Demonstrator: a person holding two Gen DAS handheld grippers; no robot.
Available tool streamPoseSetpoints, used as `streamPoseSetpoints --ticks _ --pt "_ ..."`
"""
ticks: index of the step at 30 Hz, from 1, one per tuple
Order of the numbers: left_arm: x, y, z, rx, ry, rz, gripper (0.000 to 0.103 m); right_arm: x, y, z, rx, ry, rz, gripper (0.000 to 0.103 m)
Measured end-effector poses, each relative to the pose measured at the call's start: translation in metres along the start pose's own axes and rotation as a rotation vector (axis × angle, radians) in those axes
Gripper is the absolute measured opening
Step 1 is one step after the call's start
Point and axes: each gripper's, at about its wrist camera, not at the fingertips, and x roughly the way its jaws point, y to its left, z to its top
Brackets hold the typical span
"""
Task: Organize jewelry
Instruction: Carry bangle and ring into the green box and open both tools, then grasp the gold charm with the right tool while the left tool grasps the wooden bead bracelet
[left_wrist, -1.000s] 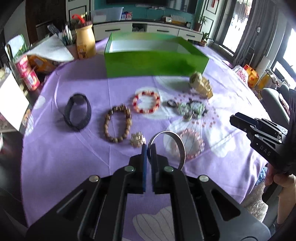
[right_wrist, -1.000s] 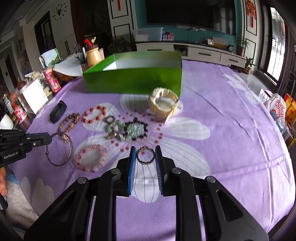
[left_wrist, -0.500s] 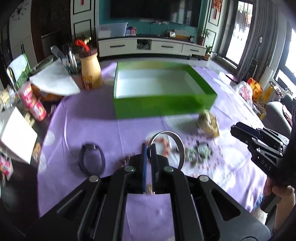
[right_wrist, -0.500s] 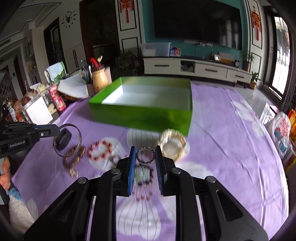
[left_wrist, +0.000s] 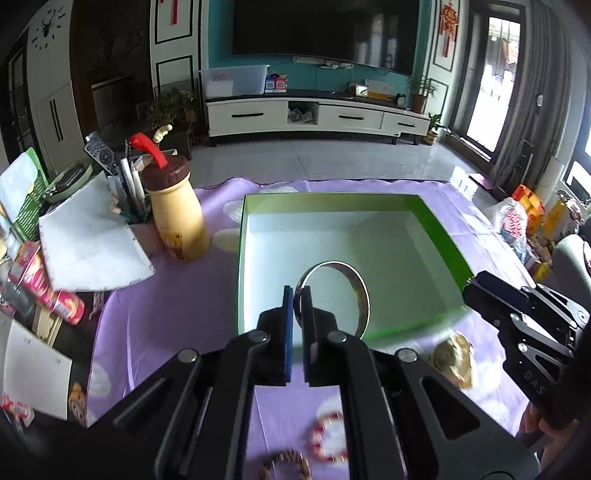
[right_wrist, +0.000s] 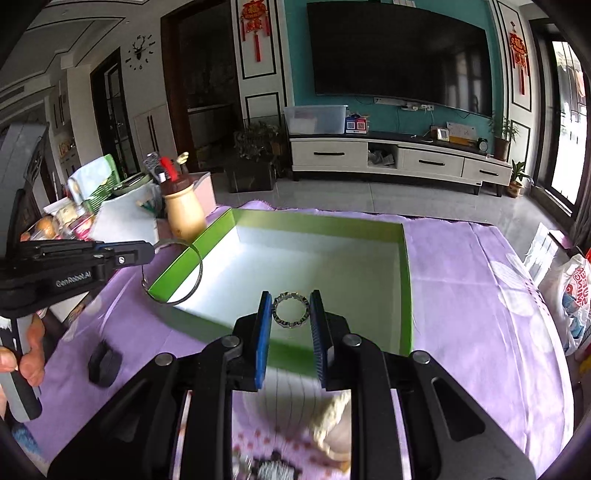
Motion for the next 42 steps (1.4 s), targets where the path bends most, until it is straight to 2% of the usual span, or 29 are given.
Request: streamPoseSetpoints --ticks 4,10,12,13,15,17,18,21,23,28,32,42 --pt "0.037 0.006 0.013 -0.017 0.040 0.016 0.003 0.031 -0.009 0.010 0.019 0.032 0.005 0.021" --pt "0.083 0.004 0.013 0.005 0.115 0.036 0.005 0.071 -0.017 0.012 0.062 0.116 0.028 0.021" --pt "0.089 0.002 0.011 0.011 0.125 0.036 0.005 0.077 -0.022 0.012 0.094 0.130 0.034 0.033" --pt "0.089 0.000 0.011 0.019 0.121 0.038 0.006 0.077 -0.025 0.013 0.108 0.126 0.034 0.033" --pt "0.086 0.000 0.012 0.024 0.110 0.036 0.022 0.071 -0.031 0.016 0.133 0.111 0.032 0.037" --pt "0.077 0.002 0.013 0.016 0.087 0.033 0.057 0.061 -0.040 0.015 0.163 0.096 0.033 0.038" --pt "0.069 0.003 0.012 0.008 0.071 0.036 0.063 0.056 -0.044 0.015 0.174 0.090 0.034 0.038" --pt "0.049 0.008 0.008 0.000 0.049 0.046 0.068 0.034 -0.056 0.011 0.193 0.070 0.028 0.040" --pt "0.035 0.011 0.001 -0.008 0.042 0.057 0.081 0.017 -0.061 0.003 0.208 0.060 0.030 0.043" --pt "0.000 0.028 -0.027 -0.041 0.039 0.075 0.086 -0.018 -0.064 -0.025 0.223 0.072 0.024 0.044" --pt "-0.024 0.039 -0.050 -0.069 0.046 0.093 0.087 -0.036 -0.060 -0.043 0.223 0.096 0.022 0.044" --pt "-0.064 0.060 -0.112 -0.134 0.100 0.102 0.087 -0.065 -0.027 -0.074 0.189 0.142 0.060 0.044"
